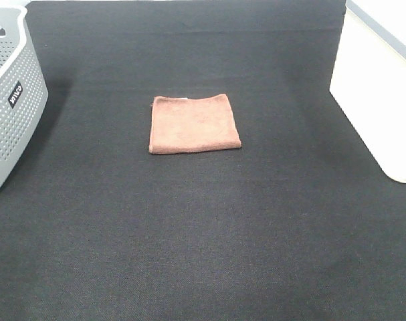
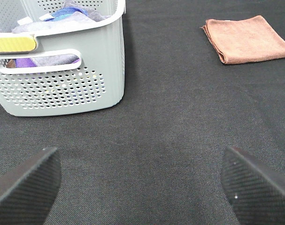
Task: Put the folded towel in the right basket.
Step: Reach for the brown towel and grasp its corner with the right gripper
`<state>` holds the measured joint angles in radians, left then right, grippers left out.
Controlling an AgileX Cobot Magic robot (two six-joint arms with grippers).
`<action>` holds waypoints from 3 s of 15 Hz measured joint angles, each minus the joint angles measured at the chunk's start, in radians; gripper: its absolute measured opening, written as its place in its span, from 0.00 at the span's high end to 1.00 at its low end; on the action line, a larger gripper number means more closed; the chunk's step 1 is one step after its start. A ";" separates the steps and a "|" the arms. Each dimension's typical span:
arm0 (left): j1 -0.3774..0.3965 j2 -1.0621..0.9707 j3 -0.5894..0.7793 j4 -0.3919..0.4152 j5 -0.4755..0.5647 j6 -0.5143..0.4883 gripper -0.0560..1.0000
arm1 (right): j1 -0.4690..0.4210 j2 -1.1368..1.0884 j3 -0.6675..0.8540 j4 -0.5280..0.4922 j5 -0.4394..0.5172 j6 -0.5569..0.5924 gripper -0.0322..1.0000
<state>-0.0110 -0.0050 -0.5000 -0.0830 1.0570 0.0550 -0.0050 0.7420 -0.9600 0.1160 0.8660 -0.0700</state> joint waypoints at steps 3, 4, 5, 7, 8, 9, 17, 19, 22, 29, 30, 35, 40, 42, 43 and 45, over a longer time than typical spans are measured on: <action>0.000 0.000 0.000 0.000 0.000 0.000 0.12 | 0.000 0.212 -0.161 0.055 0.000 -0.025 0.27; 0.000 0.000 0.000 0.000 0.000 0.000 0.12 | 0.000 0.325 -0.229 0.102 0.002 -0.062 0.27; 0.000 0.000 0.000 0.000 0.000 0.000 0.12 | 0.000 0.409 -0.275 0.140 0.002 -0.081 0.27; 0.000 0.000 0.000 0.000 0.000 0.000 0.12 | 0.000 0.554 -0.364 0.201 0.012 -0.095 0.27; 0.000 0.000 0.000 0.000 0.000 0.000 0.12 | 0.000 0.611 -0.405 0.224 0.022 -0.104 0.27; 0.000 0.000 0.000 0.000 0.000 0.000 0.12 | 0.000 0.662 -0.442 0.242 0.030 -0.109 0.27; 0.000 0.000 0.000 0.000 0.000 0.000 0.12 | 0.268 1.011 -0.676 0.209 0.029 -0.127 0.27; 0.000 0.000 0.000 0.000 0.000 0.000 0.12 | 0.306 1.141 -0.750 0.222 0.030 -0.066 0.27; 0.000 0.000 0.000 0.000 0.000 0.000 0.12 | 0.307 1.284 -0.820 0.281 0.065 -0.043 0.31; 0.000 0.000 0.000 0.000 0.000 0.000 0.12 | 0.307 1.551 -0.971 0.454 0.119 -0.080 0.31; 0.000 0.000 0.000 0.000 0.000 0.000 0.12 | 0.306 1.584 -1.001 0.466 0.123 -0.086 0.31; 0.000 0.000 0.000 0.000 0.000 0.000 0.12 | 0.276 1.735 -1.164 0.474 0.160 -0.121 0.31; 0.000 0.000 0.000 0.000 0.000 0.000 0.12 | 0.256 1.843 -1.269 0.478 0.161 -0.132 0.31; 0.000 0.000 0.000 0.000 0.000 0.000 0.12 | 0.249 1.853 -1.276 0.480 0.161 -0.133 0.31; 0.000 0.000 0.000 0.000 0.000 0.000 0.12 | 0.243 1.862 -1.276 0.484 0.161 -0.141 0.31; 0.000 0.000 0.000 0.000 0.000 0.000 0.12 | 0.242 1.885 -1.276 0.532 0.175 -0.173 0.31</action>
<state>-0.0110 -0.0050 -0.5000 -0.0830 1.0570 0.0550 0.2370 2.6270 -2.2360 0.6480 1.0410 -0.2430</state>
